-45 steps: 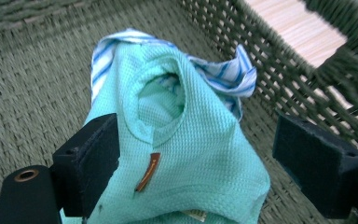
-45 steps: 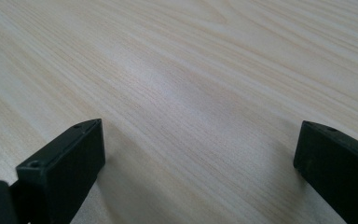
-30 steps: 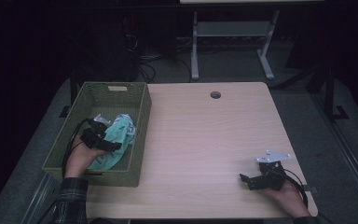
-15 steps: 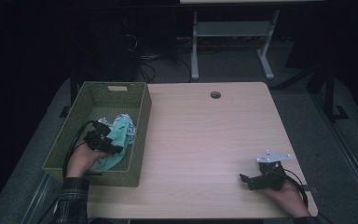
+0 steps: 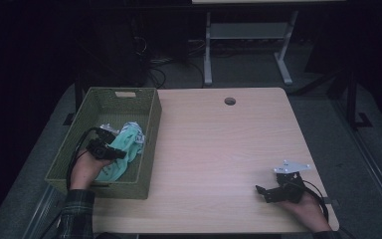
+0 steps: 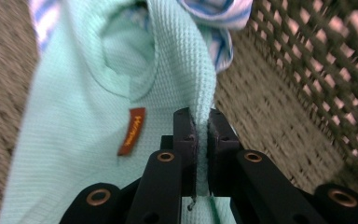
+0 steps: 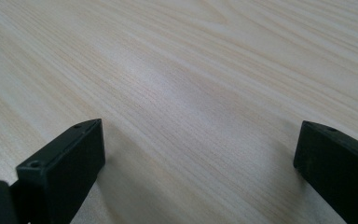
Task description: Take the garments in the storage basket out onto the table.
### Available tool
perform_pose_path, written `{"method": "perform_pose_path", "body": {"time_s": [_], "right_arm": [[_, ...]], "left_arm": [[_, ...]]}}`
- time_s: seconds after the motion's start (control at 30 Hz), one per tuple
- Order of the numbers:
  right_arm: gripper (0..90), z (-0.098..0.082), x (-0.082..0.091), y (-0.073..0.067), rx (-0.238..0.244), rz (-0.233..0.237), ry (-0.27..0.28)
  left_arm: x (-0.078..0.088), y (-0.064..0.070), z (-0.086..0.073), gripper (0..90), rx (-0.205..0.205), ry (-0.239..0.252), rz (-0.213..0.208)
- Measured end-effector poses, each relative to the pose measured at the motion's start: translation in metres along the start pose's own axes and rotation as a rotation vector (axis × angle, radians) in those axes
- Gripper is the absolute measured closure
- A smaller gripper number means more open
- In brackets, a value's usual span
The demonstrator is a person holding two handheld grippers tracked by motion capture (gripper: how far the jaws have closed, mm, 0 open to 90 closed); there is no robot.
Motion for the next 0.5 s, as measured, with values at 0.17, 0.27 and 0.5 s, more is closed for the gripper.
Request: {"method": "perform_pose_path", "body": {"time_s": [0.17, 0.27, 0.5], "right_arm": [[1.4, 0.000, 0.000, 0.000, -0.001, 0.000, 0.000], [1.4, 0.000, 0.000, 0.000, -0.001, 0.000, 0.000], [1.4, 0.000, 0.000, 0.000, -0.001, 0.000, 0.000]], "left_arm": [[0.015, -0.003, 0.007, 84.1, 0.022, 0.112, -0.007], [0.025, -0.006, 0.011, 84.4, 0.035, 0.183, -0.013], [0.046, -0.010, 0.017, 85.3, 0.066, 0.307, -0.011]]}}
Point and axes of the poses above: each handheld gripper's, and its own axes: x roughly backward along the jaws, z roughly out of its top, y roughly to its right, the point moved 8 cm from there along -x, roughly forward along the jaws, and after that the axes turned 3 degrees about -y, right-handed, at the moved point
